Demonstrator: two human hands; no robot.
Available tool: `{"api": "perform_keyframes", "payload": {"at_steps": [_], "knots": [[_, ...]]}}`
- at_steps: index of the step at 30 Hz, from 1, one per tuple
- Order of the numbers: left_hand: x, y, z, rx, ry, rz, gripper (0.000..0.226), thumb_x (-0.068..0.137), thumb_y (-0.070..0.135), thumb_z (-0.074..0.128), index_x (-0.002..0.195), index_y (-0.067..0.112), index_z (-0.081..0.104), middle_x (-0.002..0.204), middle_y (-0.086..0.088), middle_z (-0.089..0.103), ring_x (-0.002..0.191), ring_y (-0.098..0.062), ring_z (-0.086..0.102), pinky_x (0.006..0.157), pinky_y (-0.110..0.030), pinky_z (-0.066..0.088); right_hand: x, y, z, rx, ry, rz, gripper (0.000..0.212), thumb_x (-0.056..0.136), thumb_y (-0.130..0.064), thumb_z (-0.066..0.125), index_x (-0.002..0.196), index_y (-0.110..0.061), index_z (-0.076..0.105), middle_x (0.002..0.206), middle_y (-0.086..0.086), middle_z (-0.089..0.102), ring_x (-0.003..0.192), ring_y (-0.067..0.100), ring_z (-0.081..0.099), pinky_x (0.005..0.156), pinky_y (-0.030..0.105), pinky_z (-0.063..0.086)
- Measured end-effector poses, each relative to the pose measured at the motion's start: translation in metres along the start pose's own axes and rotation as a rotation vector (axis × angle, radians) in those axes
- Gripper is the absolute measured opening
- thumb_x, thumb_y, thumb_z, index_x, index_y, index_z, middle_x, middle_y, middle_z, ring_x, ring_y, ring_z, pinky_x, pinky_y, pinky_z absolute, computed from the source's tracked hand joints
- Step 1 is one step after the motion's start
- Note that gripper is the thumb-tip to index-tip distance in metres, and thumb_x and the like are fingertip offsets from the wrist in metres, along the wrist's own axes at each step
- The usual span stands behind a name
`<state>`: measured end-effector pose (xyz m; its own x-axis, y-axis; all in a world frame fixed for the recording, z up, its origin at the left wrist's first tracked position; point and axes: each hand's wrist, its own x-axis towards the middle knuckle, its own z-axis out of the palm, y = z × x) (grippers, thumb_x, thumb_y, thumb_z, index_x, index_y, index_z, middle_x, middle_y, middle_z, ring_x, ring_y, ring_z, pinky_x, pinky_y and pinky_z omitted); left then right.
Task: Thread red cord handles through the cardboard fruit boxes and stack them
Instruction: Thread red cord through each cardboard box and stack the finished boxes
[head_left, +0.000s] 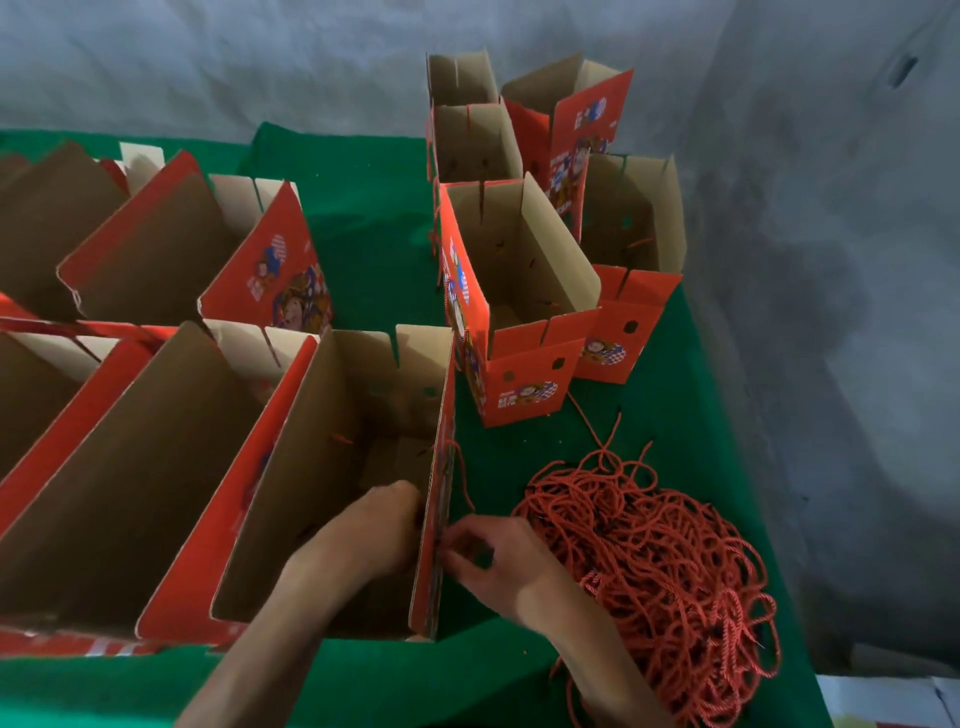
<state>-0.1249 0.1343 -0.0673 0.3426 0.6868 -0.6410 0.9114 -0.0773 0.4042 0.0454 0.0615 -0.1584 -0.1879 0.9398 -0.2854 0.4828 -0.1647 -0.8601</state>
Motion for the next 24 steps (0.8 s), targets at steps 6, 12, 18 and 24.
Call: {"api": "perform_keyframes", "payload": {"at_steps": [6,12,18,24], "knots": [[0.008,0.001,0.007,-0.24,-0.033,-0.075,0.016,0.097,0.012,0.066,0.102,0.019,0.053,0.097,-0.006,0.069,0.068,-0.008,0.075,0.054,-0.018,0.057,-0.012,0.001,-0.004,0.082,-0.244,0.121,0.084,0.059,-0.071,0.088,0.128,-0.058,0.042,0.125,-0.028,0.061,0.117,-0.012,0.055,0.104,0.023,0.042],[0.024,0.006,0.002,0.066,0.193,-0.097,0.018,0.096,0.015,0.066,0.111,0.016,0.055,0.11,-0.006,0.064,0.095,-0.021,0.069,0.081,-0.034,0.061,-0.004,0.007,0.013,0.087,-0.072,0.099,0.109,0.046,-0.084,0.085,0.139,-0.056,0.033,0.132,-0.026,0.057,0.115,-0.011,0.057,0.102,0.023,0.047],[0.024,0.013,-0.019,-0.024,0.314,0.092,0.027,0.096,0.022,0.066,0.122,0.027,0.063,0.104,0.003,0.068,0.087,-0.013,0.071,0.069,-0.026,0.061,0.009,0.011,0.031,0.033,0.218,0.012,0.07,0.075,-0.086,0.066,0.133,-0.053,0.044,0.13,-0.034,0.052,0.116,-0.011,0.055,0.1,0.031,0.053],[0.01,0.01,-0.031,-0.051,0.764,0.275,0.025,0.1,0.018,0.053,0.116,0.027,0.07,0.118,0.007,0.065,0.105,-0.02,0.063,0.087,-0.04,0.054,0.04,-0.005,0.031,-0.097,0.749,0.031,0.048,0.084,-0.076,0.064,0.106,-0.036,0.05,0.107,-0.022,0.049,0.101,-0.005,0.05,0.077,0.01,0.042]]}}
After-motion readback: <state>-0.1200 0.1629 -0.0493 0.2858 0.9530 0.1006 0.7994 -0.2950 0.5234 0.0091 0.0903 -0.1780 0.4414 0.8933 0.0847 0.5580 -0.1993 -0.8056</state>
